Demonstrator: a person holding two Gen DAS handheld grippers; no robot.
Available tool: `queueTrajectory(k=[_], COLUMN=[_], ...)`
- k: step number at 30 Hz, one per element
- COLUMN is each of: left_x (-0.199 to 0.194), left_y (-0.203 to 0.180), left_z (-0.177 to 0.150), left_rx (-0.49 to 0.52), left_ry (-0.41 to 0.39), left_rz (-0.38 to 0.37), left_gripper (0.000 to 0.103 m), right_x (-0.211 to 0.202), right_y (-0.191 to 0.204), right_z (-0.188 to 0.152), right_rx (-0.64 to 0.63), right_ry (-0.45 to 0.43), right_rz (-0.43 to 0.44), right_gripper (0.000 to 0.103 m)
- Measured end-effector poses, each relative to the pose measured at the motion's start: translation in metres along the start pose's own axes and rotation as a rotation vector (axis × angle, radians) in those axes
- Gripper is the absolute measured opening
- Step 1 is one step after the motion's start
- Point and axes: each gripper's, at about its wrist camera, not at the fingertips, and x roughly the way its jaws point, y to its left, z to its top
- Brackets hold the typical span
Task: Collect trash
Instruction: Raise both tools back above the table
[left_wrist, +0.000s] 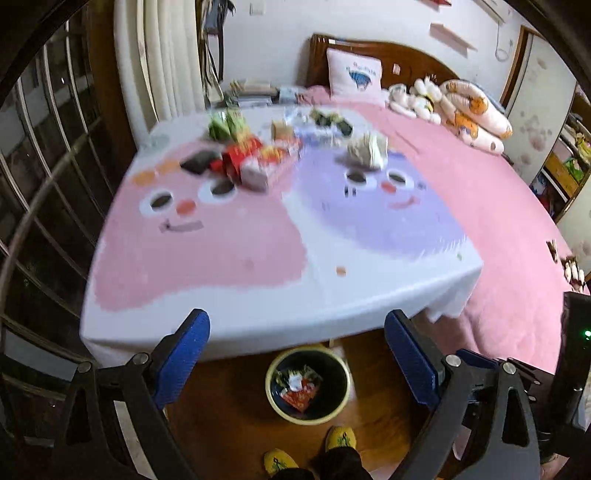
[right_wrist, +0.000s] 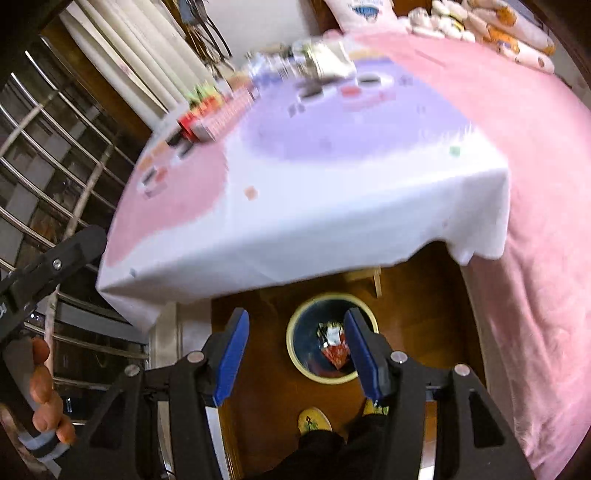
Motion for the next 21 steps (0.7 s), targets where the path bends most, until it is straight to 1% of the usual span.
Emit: queueTrajectory(k=[2,7,12,16,19,21], left_x=[-0.011,-0.032,-0.037,-0.029,-0.013,0.006], left_y=[0.003,0.013,0.021,0.016,0.015,0.013], left_z=[0.011,0.044,0.073,0.093,0.11,0.125], left_rx=[0.005,0.014,0.004,0.045,0.056,0.056], left_ry=[-0.016,-0.059,-0.072,-0.093,-0.088,-0.071], left_rz=[0.009,0.034,-0.017,0.014,-0.001,-0.016], left_gripper=[0.095,0.095,0.095,0.095,0.095,0.095], right_x=[-0.018,-0.045,-0.057,-0.057,-0.048,-0.034], right_y=[0.009,0.023,0.032,0.032,0.03,0.026], right_z=[0.011,0.037,0.063,0.095,0.118,0.139], right_rx=[-0.009,-0.029,-0.049,-0.073,-0.097,-0.124], right_ry=[-0.043,-0.137,-0.194,-0.223,-0.226,-0.218], right_rz=[-0.008,-0.025,-0.056,-0.074,-0.085,-0.096], right_gripper=[0.054,0.054,0.054,0.054,0.054,0.054])
